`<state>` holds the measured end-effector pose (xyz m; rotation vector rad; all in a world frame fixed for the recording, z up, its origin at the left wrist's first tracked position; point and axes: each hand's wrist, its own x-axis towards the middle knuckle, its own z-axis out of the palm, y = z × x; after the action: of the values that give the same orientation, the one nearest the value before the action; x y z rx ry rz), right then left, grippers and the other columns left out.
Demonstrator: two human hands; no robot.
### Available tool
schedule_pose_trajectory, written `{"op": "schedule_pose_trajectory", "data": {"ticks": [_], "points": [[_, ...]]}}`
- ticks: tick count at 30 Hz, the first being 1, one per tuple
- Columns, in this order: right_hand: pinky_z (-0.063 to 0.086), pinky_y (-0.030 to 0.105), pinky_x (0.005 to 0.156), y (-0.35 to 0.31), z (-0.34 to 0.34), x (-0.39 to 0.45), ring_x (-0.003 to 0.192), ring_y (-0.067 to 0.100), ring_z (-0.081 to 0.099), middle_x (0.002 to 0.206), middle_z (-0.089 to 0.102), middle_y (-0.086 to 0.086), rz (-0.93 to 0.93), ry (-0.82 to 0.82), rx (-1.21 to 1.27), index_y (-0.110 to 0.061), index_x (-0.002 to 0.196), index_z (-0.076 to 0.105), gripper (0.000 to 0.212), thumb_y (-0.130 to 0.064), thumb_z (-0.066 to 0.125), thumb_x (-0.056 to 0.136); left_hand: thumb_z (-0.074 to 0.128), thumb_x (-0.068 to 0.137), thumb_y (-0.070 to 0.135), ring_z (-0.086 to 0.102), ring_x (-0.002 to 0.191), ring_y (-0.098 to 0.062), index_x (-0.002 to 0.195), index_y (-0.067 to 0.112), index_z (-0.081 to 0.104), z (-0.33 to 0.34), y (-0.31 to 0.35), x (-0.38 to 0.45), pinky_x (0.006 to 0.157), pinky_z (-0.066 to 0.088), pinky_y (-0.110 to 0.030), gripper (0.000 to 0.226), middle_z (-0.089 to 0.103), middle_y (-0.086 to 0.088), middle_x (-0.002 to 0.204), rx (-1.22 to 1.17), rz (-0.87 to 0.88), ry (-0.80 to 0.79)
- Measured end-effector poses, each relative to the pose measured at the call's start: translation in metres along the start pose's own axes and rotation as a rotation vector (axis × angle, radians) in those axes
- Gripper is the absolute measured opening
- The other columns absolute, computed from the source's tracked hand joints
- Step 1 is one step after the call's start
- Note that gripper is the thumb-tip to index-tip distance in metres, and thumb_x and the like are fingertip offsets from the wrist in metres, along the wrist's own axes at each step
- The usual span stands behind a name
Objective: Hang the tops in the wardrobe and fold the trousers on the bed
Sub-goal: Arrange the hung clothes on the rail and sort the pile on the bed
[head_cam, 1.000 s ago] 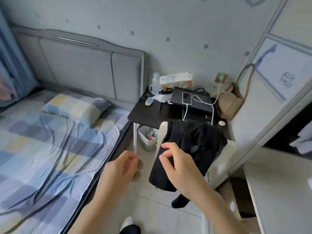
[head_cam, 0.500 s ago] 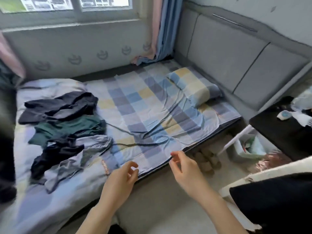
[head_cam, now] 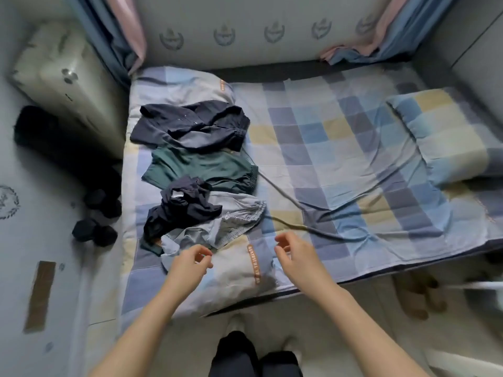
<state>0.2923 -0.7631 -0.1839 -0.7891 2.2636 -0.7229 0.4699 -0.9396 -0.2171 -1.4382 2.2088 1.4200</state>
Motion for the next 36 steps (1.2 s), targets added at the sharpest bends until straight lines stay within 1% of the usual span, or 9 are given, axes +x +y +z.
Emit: {"op": "schedule_pose_trajectory", "data": {"ticks": [10, 14, 19, 24, 26, 28, 31, 34, 36], "points": [[0.045, 0.032, 0.079, 0.012, 0.083, 0.214, 0.095, 0.021, 0.059, 0.1, 0.065, 0.003, -0.004, -0.217, -0.094, -0.013, 0.102, 0.061, 0.018, -0.026, 0.05, 0.095, 0.049, 0.093, 0.018, 0.06, 0.095, -0.027, 0.1, 0.011, 0.064, 0.01, -0.055, 0.175, 0.07, 0.044, -0.03, 0.018, 0.062, -0.008, 0.107, 0.249, -0.189, -0.047], [0.045, 0.035, 0.078, 0.02, 0.151, 0.294, 0.095, 0.025, 0.058, 0.1, 0.065, 0.006, -0.089, -0.378, -0.211, -0.012, 0.099, 0.059, 0.02, -0.026, 0.047, 0.095, 0.048, 0.096, 0.023, 0.044, 0.12, -0.032, 0.127, 0.013, 0.051, 0.016, -0.093, 0.247, 0.099, 0.039, -0.037, 0.033, 0.045, -0.012, 0.134, 0.445, -0.226, -0.017], [0.041, 0.033, 0.071, 0.023, 0.231, 0.365, 0.088, 0.026, 0.057, 0.097, 0.06, 0.009, -0.091, -0.469, -0.318, -0.009, 0.099, 0.053, 0.021, -0.03, 0.049, 0.096, 0.049, 0.096, 0.02, 0.026, 0.137, -0.038, 0.143, 0.015, 0.035, 0.019, -0.127, 0.309, 0.107, 0.032, -0.045, 0.049, 0.022, -0.014, 0.157, 0.527, -0.266, 0.164], [0.032, 0.044, 0.107, 0.035, 0.285, 0.389, 0.13, 0.037, 0.039, 0.141, 0.045, 0.016, -0.119, -0.566, -0.383, -0.008, 0.148, 0.019, 0.07, -0.031, 0.058, 0.093, 0.054, 0.094, 0.027, 0.017, 0.144, -0.039, 0.149, 0.026, 0.031, 0.011, -0.145, 0.349, 0.111, 0.027, -0.049, 0.059, 0.005, -0.011, 0.163, 0.304, -0.263, 0.252], [0.038, 0.043, 0.103, 0.045, 0.296, 0.389, 0.126, 0.038, 0.044, 0.136, 0.049, 0.019, -0.101, -0.623, -0.387, -0.01, 0.146, 0.025, 0.061, -0.023, 0.055, 0.094, 0.055, 0.095, 0.029, 0.028, 0.143, -0.033, 0.151, 0.017, 0.033, 0.009, -0.149, 0.357, 0.111, 0.031, -0.043, 0.062, 0.025, -0.009, 0.16, 0.168, -0.236, 0.21], [0.046, 0.038, 0.093, 0.054, 0.299, 0.383, 0.115, 0.036, 0.054, 0.122, 0.061, 0.017, -0.123, -0.64, -0.423, -0.01, 0.124, 0.054, 0.03, -0.016, 0.047, 0.096, 0.06, 0.094, 0.026, 0.04, 0.137, -0.026, 0.145, 0.013, 0.046, 0.011, -0.15, 0.355, 0.11, 0.034, -0.035, 0.054, 0.046, -0.006, 0.149, -0.013, -0.204, 0.242], [0.046, 0.036, 0.087, 0.065, 0.297, 0.37, 0.108, 0.033, 0.058, 0.111, 0.066, 0.013, -0.143, -0.609, -0.429, -0.012, 0.106, 0.063, 0.02, -0.019, 0.048, 0.095, 0.07, 0.088, 0.022, 0.062, 0.112, -0.014, 0.112, 0.018, 0.073, 0.015, -0.137, 0.336, 0.099, 0.047, -0.031, 0.025, 0.07, 0.0, 0.116, -0.258, -0.173, 0.399], [0.039, 0.041, 0.101, 0.068, 0.292, 0.369, 0.123, 0.037, 0.046, 0.129, 0.052, 0.019, 0.0, -0.535, -0.275, -0.01, 0.134, 0.042, 0.049, -0.031, 0.056, 0.092, 0.078, 0.08, 0.017, 0.069, 0.076, -0.002, 0.074, 0.025, 0.077, 0.014, -0.114, 0.306, 0.072, 0.053, -0.023, 0.01, 0.075, 0.006, 0.077, -0.457, -0.077, 0.482], [0.035, 0.044, 0.106, 0.063, 0.29, 0.376, 0.128, 0.04, 0.04, 0.138, 0.042, 0.021, 0.125, -0.471, -0.176, -0.009, 0.144, 0.024, 0.071, -0.036, 0.062, 0.09, 0.083, 0.074, 0.019, 0.07, 0.071, -0.006, 0.068, 0.023, 0.077, 0.013, -0.101, 0.283, 0.069, 0.053, -0.019, 0.01, 0.075, 0.003, 0.073, -0.613, -0.039, 0.487]]}}
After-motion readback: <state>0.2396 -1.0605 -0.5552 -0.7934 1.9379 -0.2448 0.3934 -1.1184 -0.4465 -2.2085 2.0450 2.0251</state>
